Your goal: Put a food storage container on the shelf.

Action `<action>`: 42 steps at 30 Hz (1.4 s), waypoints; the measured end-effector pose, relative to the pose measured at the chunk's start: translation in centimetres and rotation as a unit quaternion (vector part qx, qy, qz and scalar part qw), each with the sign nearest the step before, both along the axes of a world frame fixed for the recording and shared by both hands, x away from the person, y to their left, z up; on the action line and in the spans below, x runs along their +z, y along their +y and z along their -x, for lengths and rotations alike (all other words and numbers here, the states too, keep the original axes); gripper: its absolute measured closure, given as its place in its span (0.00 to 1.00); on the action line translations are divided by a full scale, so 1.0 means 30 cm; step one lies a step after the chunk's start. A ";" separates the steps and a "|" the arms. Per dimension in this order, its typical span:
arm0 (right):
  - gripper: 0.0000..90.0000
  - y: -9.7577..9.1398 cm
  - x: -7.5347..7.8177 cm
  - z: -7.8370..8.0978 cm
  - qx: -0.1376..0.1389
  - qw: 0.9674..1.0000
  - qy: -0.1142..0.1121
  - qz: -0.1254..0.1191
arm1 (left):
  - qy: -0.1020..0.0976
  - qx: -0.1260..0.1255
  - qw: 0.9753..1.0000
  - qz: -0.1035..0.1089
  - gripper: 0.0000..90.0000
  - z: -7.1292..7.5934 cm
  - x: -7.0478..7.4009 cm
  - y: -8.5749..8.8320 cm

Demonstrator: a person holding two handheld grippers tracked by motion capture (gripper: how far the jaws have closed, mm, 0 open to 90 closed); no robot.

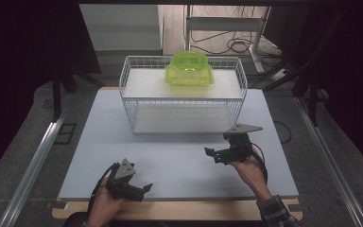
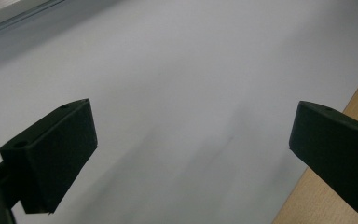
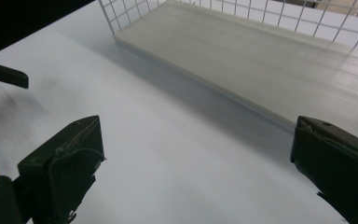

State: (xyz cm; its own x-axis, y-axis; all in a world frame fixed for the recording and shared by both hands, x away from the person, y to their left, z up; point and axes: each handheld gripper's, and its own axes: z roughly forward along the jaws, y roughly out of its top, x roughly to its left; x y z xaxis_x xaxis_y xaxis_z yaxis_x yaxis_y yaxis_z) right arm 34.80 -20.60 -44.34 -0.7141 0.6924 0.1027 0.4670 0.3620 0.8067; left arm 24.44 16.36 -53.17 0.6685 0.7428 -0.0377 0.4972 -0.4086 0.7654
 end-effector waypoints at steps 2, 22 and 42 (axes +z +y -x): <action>0.03 -0.005 -0.007 0.008 -0.002 1.000 -0.003 0.003 | -0.001 0.000 1.000 -0.001 0.01 0.001 0.000 0.000; 0.03 -0.061 -0.076 0.095 -0.006 1.000 -0.003 0.026 | -0.002 -0.001 1.000 -0.005 0.01 0.001 -0.002 -0.003; 0.03 -0.098 -0.149 0.171 -0.009 0.999 0.010 0.047 | -0.002 -0.002 1.000 -0.018 0.01 0.001 -0.006 -0.010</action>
State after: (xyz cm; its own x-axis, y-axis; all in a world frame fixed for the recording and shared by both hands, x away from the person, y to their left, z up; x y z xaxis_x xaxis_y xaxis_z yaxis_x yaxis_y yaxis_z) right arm 29.68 -23.53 -48.81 -0.7004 0.7120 0.0504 0.4890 0.4272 0.7605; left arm 24.41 16.07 -53.36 0.6719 0.7406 -0.0078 0.4919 -0.4383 0.7523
